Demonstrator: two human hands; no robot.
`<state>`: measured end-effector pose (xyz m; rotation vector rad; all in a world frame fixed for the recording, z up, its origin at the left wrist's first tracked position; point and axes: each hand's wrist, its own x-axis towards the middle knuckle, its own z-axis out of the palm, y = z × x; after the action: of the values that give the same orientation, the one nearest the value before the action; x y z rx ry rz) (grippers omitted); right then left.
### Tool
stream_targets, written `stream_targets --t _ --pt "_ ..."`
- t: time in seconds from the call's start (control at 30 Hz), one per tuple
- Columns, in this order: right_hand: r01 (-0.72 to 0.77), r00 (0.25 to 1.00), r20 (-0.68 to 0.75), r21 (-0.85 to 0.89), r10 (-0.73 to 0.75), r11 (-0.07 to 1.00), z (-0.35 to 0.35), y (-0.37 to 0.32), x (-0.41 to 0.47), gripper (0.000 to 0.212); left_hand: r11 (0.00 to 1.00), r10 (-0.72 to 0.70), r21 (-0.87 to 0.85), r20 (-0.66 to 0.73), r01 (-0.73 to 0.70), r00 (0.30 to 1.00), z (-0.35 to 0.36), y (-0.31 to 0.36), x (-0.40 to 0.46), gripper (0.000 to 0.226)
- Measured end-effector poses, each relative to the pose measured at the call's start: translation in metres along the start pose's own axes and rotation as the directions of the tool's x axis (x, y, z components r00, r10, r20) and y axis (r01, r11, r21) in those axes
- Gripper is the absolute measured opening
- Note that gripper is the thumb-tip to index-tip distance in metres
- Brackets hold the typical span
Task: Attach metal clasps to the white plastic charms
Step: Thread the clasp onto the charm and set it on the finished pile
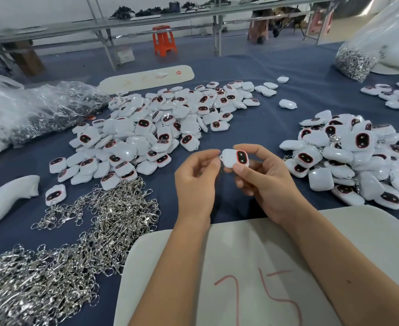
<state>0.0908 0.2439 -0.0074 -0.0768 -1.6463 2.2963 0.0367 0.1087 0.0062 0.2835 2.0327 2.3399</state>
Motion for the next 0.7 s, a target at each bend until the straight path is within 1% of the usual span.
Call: stream_targets --t 0.03,0.07,0.1,0.17,0.23,0.3,0.33,0.37,0.4,0.47,0.53,0.6,0.63,0.7 --pt "0.001 1.000 -0.005 0.013 -0.001 1.000 0.000 -0.001 0.000 0.040 0.989 -0.108 -0.096 0.044 0.111 0.993 0.003 0.000 -0.001 0.017" --pt "0.002 1.000 -0.015 0.024 -0.002 1.000 0.000 -0.001 0.000 0.041 0.969 -0.182 -0.152 0.088 0.194 0.979 0.005 0.000 -0.003 0.018" --pt "0.003 1.000 -0.026 0.032 -0.002 0.999 0.000 -0.002 0.000 0.042 0.951 -0.226 -0.187 0.116 0.245 0.967 0.006 0.001 -0.004 0.019" --pt "-0.002 0.999 -0.040 0.029 0.003 1.000 -0.001 -0.002 0.000 0.039 0.927 -0.259 -0.248 0.125 0.283 0.958 0.007 0.001 -0.005 0.019" --pt "-0.007 0.999 -0.039 0.014 0.007 1.000 -0.001 0.000 0.001 0.033 0.917 -0.259 -0.282 0.121 0.284 0.958 0.005 0.002 -0.004 0.017" --pt "-0.010 0.999 -0.040 -0.003 0.010 1.000 -0.001 0.001 0.001 0.029 0.940 -0.218 -0.245 0.109 0.239 0.970 0.002 0.001 -0.003 0.013" --pt "-0.010 0.999 -0.042 -0.014 0.010 1.000 -0.001 0.002 0.002 0.028 0.967 -0.174 -0.172 0.079 0.185 0.982 0.000 0.000 -0.002 0.012" --pt "-0.009 0.999 -0.043 -0.023 0.008 1.000 -0.002 0.002 0.002 0.028 0.992 -0.110 -0.056 0.041 0.113 0.993 -0.002 -0.001 0.000 0.013" --pt "-0.008 0.999 -0.041 -0.028 0.007 1.000 -0.002 0.003 0.002 0.028 0.996 -0.030 0.081 0.011 0.029 0.999 -0.003 -0.003 0.001 0.013" --pt "-0.007 0.999 -0.039 -0.027 0.006 1.000 -0.002 0.003 0.002 0.030 0.943 0.129 0.309 0.012 -0.126 0.992 -0.005 -0.004 0.002 0.014" --pt "-0.008 0.999 -0.047 -0.025 0.007 1.000 -0.002 0.003 0.002 0.033 0.847 0.274 0.458 0.059 -0.270 0.960 -0.008 -0.004 0.001 0.013" --pt "-0.008 0.999 -0.047 -0.036 0.006 0.999 -0.002 0.004 0.001 0.032 0.704 0.395 0.589 0.141 -0.398 0.908 -0.010 -0.005 0.001 0.012" --pt "-0.007 0.999 -0.047 -0.049 0.005 0.999 -0.003 0.004 0.001 0.030 0.628 0.428 0.643 0.185 -0.438 0.885 -0.011 -0.006 0.001 0.012" --pt "-0.004 0.999 -0.052 -0.099 -0.002 0.995 -0.003 0.006 0.001 0.026 0.500 0.429 0.731 0.256 -0.464 0.866 -0.010 -0.006 0.002 0.011"
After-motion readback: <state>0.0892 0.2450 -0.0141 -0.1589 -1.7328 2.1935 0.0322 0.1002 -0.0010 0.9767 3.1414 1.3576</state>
